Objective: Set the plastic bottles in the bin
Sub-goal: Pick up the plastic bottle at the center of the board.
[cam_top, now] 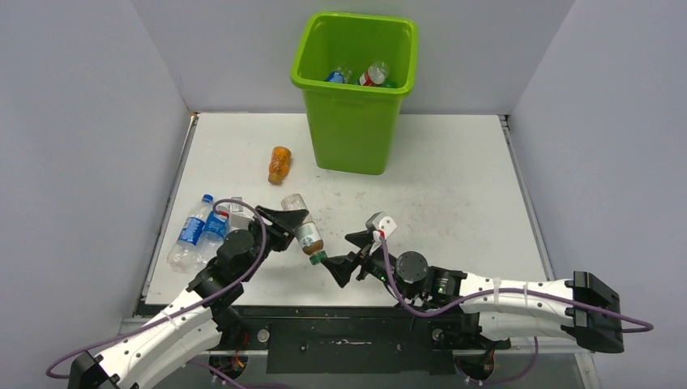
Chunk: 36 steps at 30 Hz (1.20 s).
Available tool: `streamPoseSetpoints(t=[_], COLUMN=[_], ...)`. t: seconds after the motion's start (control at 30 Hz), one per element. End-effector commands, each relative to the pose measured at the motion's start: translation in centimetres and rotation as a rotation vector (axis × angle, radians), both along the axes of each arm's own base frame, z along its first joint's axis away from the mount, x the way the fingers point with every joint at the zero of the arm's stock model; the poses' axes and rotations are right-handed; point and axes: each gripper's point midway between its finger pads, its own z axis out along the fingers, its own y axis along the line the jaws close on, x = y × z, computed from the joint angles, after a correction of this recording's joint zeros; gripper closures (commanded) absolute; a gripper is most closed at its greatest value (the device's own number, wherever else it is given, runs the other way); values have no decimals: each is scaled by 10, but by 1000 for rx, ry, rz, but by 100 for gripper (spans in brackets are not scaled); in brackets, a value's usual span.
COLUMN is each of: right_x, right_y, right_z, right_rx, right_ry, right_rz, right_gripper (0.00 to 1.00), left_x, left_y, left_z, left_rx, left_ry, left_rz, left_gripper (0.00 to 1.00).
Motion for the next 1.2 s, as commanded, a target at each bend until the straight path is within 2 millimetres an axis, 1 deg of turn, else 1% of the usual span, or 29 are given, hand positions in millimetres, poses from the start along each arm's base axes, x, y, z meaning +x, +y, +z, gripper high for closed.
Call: streamPoseSetpoints(t=[0.0, 0.07, 0.13, 0.27, 0.33, 0.4, 0.5, 0.63, 0.77, 0.83, 0.87, 0.9, 0.93, 0.97, 1.0, 1.03, 1.07, 1.1, 1.13, 1.17], right_x=[-22, -29, -31, -18, -12, -10, -6, -4, -4, -5, -6, -6, -6, -6, -6, -8, -9, -9, -11, -13], right_y=[19, 26, 31, 35, 36, 39, 42, 46, 51, 50, 50, 48, 46, 43, 39, 36, 31, 26, 18, 11], right_z=[26, 24, 21, 13, 8, 4, -2, -9, -14, -14, -12, -10, -8, -6, -3, 0, 3, 5, -1, -2], right_rx=[96, 93, 79, 61, 52, 50, 43, 20, 2, 3, 9, 11, 10, 7, 4, -6, -24, -48, -109, -154], right_ry=[5, 21, 30, 72, 91, 105, 122, 135, 143, 141, 137, 132, 127, 122, 115, 100, 90, 84, 88, 89], right_rz=[125, 147, 132, 43, 6, -8, -31, -36, -29, -22, -16, -15, -17, -19, -20, -11, -7, -7, -5, 0], right_gripper=[10, 10, 10, 10, 7, 0, 14, 30, 53, 66, 75, 85, 93, 94, 95, 95, 95, 95, 95, 95], left_x=[0, 0, 1, -1, -3, -4, -7, -10, -13, -13, -14, -14, -14, -14, -15, -16, -17, -17, -18, -17], left_y=[5, 4, 2, -3, -5, -5, -6, -8, -11, -13, -14, -15, -16, -15, -14, -11, -7, 0, 10, 22], left_z=[36, 36, 36, 34, 36, 37, 38, 38, 38, 36, 35, 33, 32, 31, 32, 32, 34, 35, 40, 50], left_rx=[-98, -96, -91, -91, -94, -93, -96, -105, -102, -92, -82, -63, -42, -15, 13, 50, 91, 146, 213, 275], left_ry=[-92, -92, -84, -76, -82, -88, -91, -91, -92, -93, -94, -97, -96, -102, -111, -116, -126, -137, -166, -205], left_rz=[71, 76, 80, 76, 73, 71, 63, 52, 39, 31, 25, 17, 11, 7, 4, 6, 8, 19, 37, 66], left_gripper=[100, 100, 100, 100, 100, 100, 100, 100, 100, 100, 100, 97, 83, 57, 35, 6, 3, 4, 4, 4])
